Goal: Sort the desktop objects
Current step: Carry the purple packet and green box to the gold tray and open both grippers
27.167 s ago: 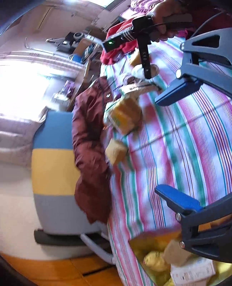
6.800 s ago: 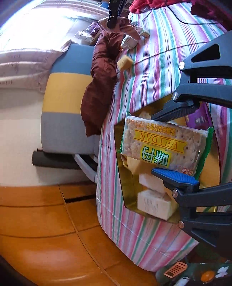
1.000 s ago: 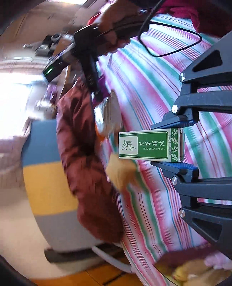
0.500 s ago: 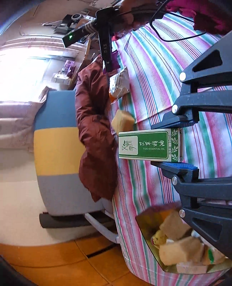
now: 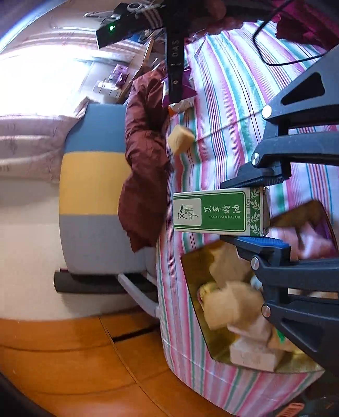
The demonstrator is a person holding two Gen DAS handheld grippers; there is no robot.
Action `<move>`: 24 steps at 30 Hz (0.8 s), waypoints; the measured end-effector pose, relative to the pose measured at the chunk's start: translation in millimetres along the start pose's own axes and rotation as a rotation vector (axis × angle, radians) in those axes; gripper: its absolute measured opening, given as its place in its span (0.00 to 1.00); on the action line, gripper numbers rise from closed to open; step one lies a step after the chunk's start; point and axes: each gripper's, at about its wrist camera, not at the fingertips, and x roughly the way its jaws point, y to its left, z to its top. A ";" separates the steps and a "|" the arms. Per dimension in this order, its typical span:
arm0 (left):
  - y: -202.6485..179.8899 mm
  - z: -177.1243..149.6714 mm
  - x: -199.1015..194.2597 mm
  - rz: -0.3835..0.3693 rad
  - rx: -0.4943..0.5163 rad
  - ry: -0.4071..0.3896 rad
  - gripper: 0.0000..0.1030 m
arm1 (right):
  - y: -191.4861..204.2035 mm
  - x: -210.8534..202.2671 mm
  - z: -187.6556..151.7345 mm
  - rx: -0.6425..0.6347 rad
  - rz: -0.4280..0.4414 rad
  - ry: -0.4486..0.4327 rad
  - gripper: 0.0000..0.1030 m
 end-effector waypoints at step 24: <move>137.7 -51.4 -16.7 0.194 -0.247 0.036 0.30 | 213.0 47.5 -20.8 -0.167 0.304 0.043 0.47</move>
